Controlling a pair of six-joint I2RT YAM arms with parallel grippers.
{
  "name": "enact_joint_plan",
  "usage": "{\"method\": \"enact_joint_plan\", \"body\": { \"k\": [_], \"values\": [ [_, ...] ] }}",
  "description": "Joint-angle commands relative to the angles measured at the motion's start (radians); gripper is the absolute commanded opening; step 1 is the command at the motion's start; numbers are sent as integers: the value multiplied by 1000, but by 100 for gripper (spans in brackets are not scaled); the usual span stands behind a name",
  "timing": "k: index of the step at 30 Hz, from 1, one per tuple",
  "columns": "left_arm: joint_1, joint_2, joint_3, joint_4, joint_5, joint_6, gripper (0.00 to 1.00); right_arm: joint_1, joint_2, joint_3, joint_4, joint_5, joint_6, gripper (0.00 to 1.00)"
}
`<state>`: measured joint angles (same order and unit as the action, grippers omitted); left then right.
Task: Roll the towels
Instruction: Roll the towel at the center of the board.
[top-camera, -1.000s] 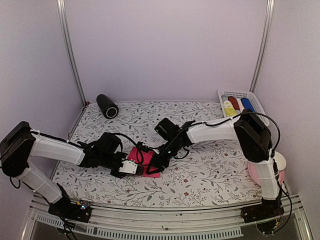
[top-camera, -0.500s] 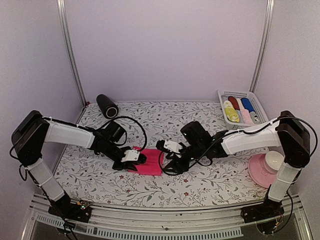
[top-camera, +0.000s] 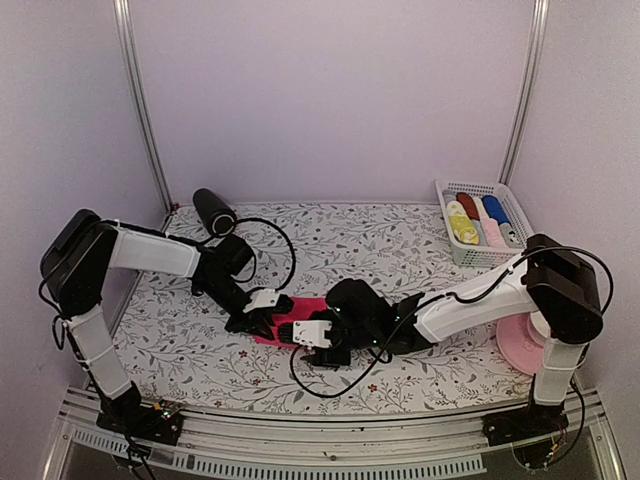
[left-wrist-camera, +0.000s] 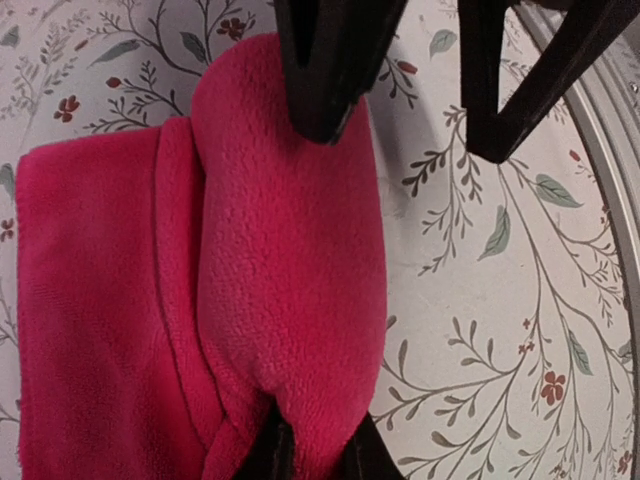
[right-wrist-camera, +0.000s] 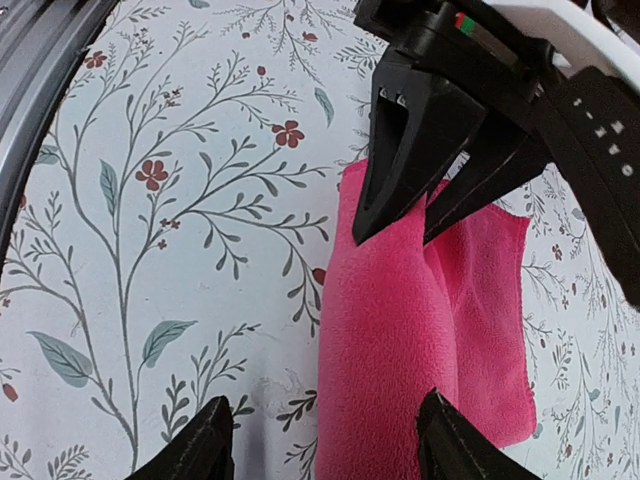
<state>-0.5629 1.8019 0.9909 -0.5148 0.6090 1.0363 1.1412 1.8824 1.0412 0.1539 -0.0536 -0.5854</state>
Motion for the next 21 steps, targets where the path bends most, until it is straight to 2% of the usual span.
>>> {"method": "enact_joint_plan", "body": {
  "k": [1,14,17,21],
  "values": [
    [13,77,1,-122,-53,-8,4,18,49,55,23,73,-62,62],
    [31,132,53,-167,-32,5,7,27,143,94,7,169,-85,55],
    [32,131,59,-176,-29,7,11,26,175,112,-12,208,-83,50],
    [36,132,69,-187,-29,9,15,26,208,128,-28,246,-82,39]
  ]
}}
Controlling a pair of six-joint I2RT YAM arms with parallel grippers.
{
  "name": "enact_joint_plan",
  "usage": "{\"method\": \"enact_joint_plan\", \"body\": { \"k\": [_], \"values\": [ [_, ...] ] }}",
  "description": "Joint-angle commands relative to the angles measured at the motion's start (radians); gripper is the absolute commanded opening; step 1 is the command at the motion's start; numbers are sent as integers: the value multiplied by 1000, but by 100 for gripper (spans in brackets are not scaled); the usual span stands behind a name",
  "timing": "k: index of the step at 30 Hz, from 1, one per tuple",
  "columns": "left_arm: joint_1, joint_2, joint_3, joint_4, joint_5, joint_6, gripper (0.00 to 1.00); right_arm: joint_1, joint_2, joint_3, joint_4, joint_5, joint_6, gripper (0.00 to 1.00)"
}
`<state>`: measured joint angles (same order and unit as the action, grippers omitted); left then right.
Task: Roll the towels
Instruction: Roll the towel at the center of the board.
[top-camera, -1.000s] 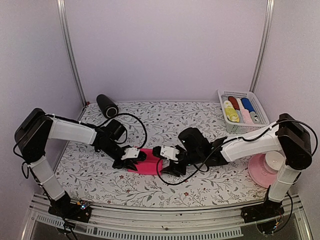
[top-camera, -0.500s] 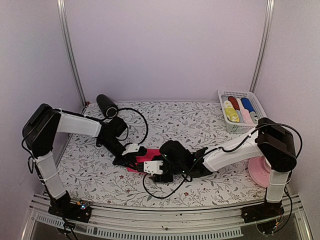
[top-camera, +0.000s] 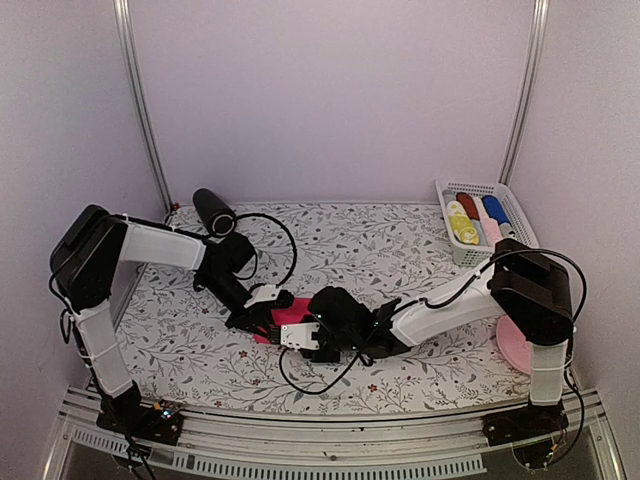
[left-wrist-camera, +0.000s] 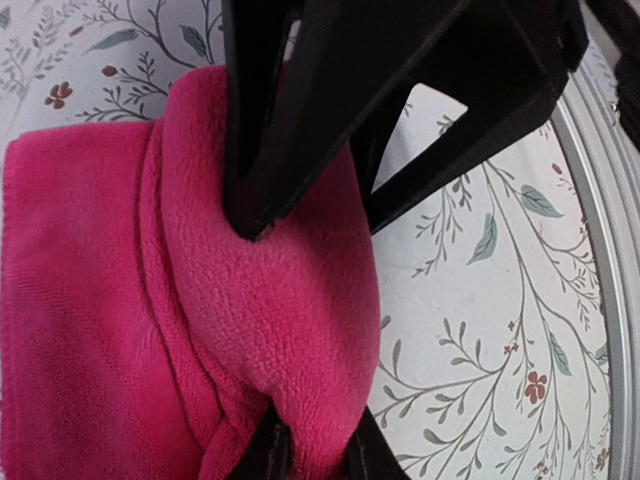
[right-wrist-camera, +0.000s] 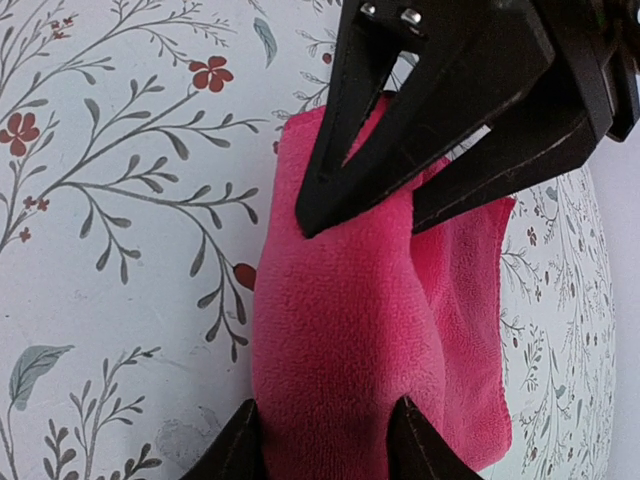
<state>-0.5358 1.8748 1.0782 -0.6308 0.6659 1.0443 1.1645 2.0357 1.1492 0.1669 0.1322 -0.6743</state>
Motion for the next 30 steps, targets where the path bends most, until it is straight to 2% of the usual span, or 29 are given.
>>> {"method": "enact_joint_plan", "body": {
  "k": [1,5,11,15,19,25,30],
  "values": [
    [10,59,-15,-75,-86,3,16,3,56,19,-42,58,8,36],
    [21,44,1,-81,-82,2,28,2,61,24,-55,55,14,28],
    [46,-71,0,-47,-86,-5,65,-8,81,52,-133,4,54,24],
    [66,-193,-48,47,-111,-30,71,-22,81,105,-190,-59,104,24],
    [81,-332,-175,199,-154,-64,75,-37,87,151,-254,-132,153,24],
    [90,-523,-429,467,-164,-53,76,-63,112,231,-357,-260,233,24],
    [86,-654,-593,614,-113,3,74,-90,148,319,-448,-383,313,24]
  ]
}}
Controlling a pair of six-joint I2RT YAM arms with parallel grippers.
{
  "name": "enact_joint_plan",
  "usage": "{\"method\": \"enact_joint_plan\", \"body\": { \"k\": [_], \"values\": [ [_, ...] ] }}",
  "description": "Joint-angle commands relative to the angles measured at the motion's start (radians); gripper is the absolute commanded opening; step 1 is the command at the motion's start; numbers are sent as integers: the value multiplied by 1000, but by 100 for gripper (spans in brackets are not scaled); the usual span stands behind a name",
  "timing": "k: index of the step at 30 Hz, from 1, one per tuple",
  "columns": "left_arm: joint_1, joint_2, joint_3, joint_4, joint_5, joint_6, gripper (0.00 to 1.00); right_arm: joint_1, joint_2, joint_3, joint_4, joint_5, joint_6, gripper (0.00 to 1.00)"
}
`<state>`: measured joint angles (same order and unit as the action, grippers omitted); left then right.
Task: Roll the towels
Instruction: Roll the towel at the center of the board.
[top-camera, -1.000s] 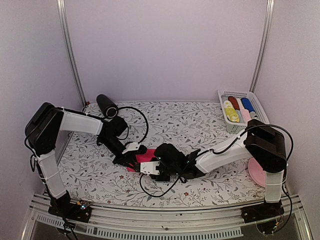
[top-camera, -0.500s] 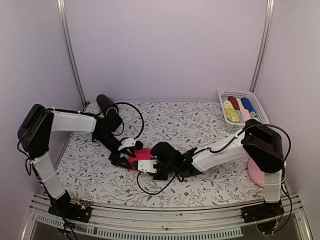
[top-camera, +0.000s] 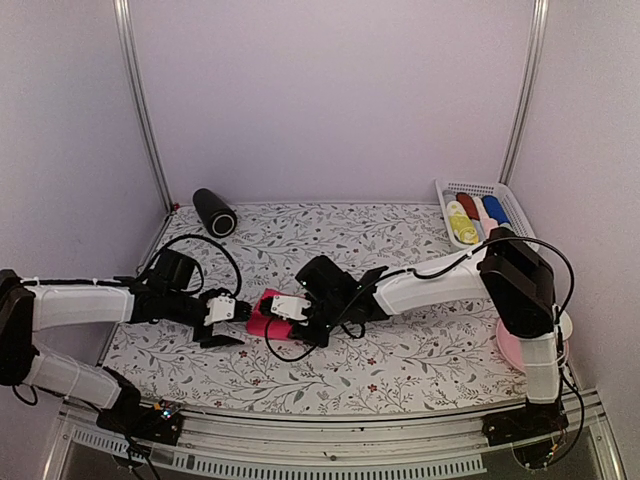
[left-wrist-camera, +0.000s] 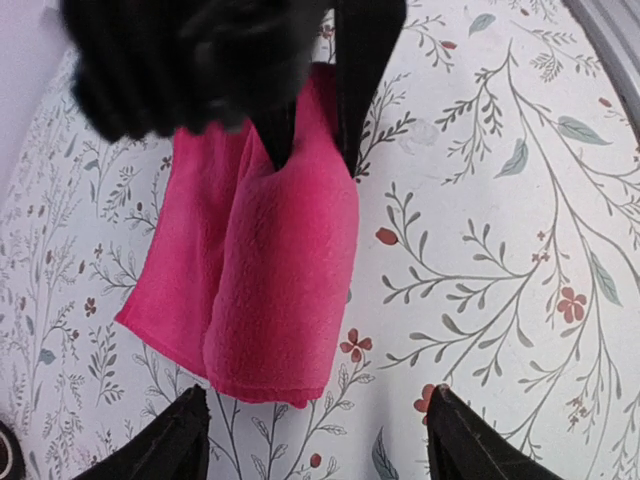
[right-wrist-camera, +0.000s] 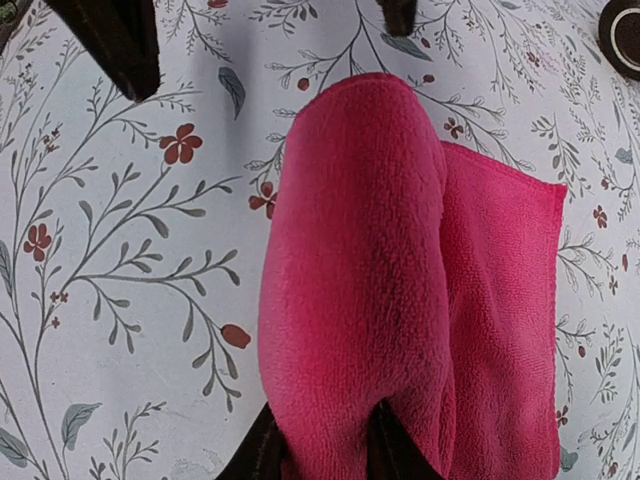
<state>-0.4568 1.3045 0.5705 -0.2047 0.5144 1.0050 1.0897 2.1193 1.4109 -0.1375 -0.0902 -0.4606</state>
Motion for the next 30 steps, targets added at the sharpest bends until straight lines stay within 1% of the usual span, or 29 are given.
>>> {"method": "enact_joint_plan", "body": {
  "k": [1,4,7,13,19,26,28,30],
  "values": [
    [3,-104,-111,211,35,48,73,-17,73,77,-163,-181,112,24],
    [-22,-152,-171,289,2,56,72,-23,96,136,-213,-243,155,25],
    [-63,-167,-206,350,-39,58,70,-31,114,180,-252,-308,206,24],
    [-161,-118,-228,423,-121,79,68,-56,139,213,-276,-433,303,25],
    [-208,-62,-225,441,-154,105,66,-80,150,216,-287,-476,346,25],
    [-234,4,-206,466,-191,103,64,-93,158,220,-286,-546,343,25],
    [-238,18,-201,470,-193,103,62,-96,163,221,-287,-563,340,25],
    [-242,31,-197,473,-193,105,58,-101,167,221,-288,-581,342,25]
  ]
}}
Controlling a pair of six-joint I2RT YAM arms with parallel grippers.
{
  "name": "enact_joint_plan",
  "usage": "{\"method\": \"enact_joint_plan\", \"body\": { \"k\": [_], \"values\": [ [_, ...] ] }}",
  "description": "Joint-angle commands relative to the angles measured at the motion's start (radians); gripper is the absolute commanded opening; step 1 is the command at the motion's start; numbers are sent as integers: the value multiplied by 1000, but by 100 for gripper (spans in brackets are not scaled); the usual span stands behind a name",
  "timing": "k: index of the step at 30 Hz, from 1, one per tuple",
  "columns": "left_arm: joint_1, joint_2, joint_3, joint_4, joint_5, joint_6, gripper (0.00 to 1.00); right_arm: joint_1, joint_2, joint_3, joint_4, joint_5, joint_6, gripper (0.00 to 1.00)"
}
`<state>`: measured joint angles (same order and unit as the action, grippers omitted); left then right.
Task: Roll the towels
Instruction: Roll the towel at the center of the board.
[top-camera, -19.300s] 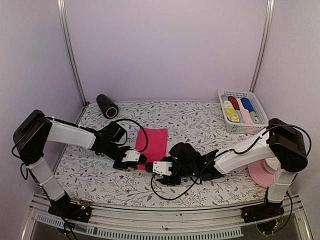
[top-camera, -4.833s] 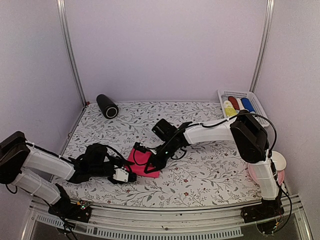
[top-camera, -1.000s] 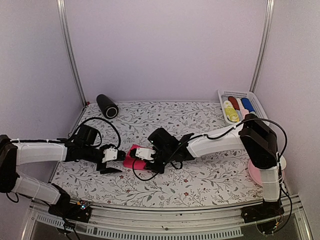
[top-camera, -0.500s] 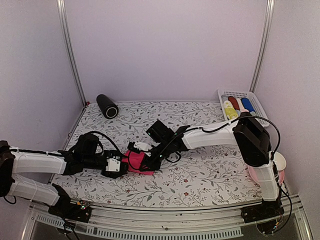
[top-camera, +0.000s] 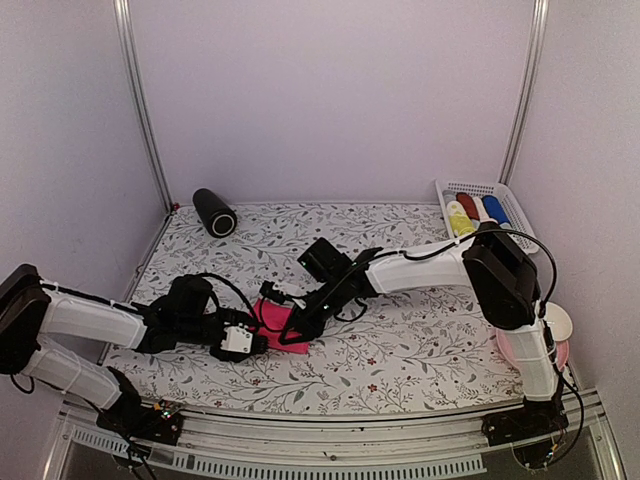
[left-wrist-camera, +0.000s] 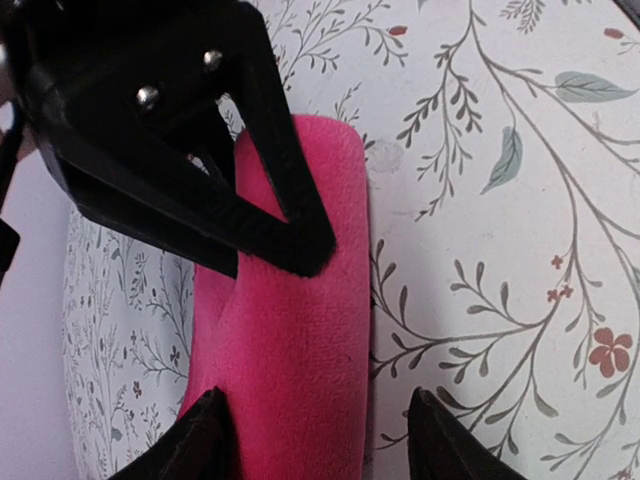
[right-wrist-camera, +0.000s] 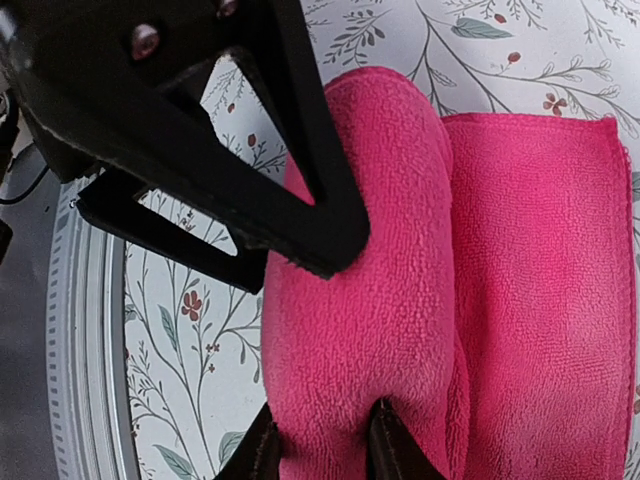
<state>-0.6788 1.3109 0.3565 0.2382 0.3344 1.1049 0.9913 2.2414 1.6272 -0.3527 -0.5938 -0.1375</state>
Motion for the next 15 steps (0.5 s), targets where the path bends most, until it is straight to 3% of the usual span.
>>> {"method": "enact_joint_plan", "body": {
  "k": [1,15],
  "values": [
    [-24,32,18,29,-16,6,56,-2,47,5,-73,-88,21,26],
    [-56,97,21,72,-100,10,42,-18,62,40,-98,-149,19,27]
  ]
}}
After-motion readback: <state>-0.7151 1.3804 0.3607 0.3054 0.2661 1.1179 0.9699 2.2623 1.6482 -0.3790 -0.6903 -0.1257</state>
